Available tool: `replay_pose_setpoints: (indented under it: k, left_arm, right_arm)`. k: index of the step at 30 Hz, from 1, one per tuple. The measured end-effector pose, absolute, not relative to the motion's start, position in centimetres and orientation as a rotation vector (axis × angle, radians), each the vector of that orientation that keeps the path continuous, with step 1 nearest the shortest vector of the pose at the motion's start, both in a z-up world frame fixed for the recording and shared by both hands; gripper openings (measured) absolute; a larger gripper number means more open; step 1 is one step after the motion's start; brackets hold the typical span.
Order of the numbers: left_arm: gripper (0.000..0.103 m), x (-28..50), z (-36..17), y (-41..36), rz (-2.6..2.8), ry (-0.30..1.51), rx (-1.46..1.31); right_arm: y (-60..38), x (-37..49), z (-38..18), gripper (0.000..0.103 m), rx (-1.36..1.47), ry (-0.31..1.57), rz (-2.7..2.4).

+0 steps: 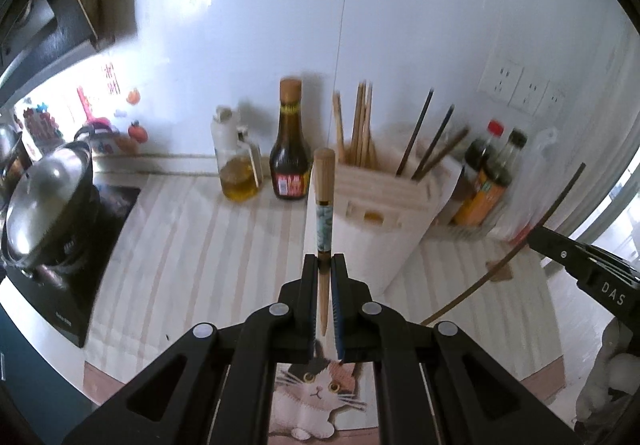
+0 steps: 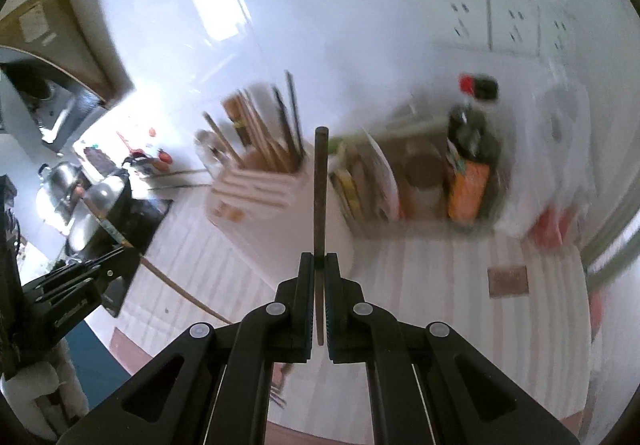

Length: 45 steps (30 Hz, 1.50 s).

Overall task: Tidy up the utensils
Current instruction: 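Lower both chopsticks into the holder and open both tools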

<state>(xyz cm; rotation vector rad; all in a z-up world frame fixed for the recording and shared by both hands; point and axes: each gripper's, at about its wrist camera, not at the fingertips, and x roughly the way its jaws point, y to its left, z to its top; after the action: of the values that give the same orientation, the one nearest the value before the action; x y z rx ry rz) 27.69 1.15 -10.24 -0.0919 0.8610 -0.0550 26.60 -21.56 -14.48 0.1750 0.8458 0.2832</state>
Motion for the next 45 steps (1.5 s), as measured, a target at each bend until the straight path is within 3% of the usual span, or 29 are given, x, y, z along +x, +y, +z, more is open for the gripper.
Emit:
replay_pose_setpoints:
  k: [14,21,40,45]
  left_arm:
    - [0.004,30.6,2.0,1.1,-0.095,0.665,-0.120]
    - [0.004,35.3,3.8,0.0,-0.135,0.664,-0.102]
    - [0.005,43.7,-3.4,-0.9,-0.160,0.882,-0.102]
    - [0.013,44.0,-3.0,-0.5,-0.134,0.899,-0.113]
  right_arm:
    - [-18.2,29.2,-1.0,0.005,0.114,0.655,0.427]
    - [-17.9,32.9,3.1,0.005,0.093,0.595,0.401]
    - [-16.6,43.7,-4.4,0.005,0.045,0.831,0.339]
    - [-16.3,44.5,-5.9,0.006,0.046,0.884,0.354]
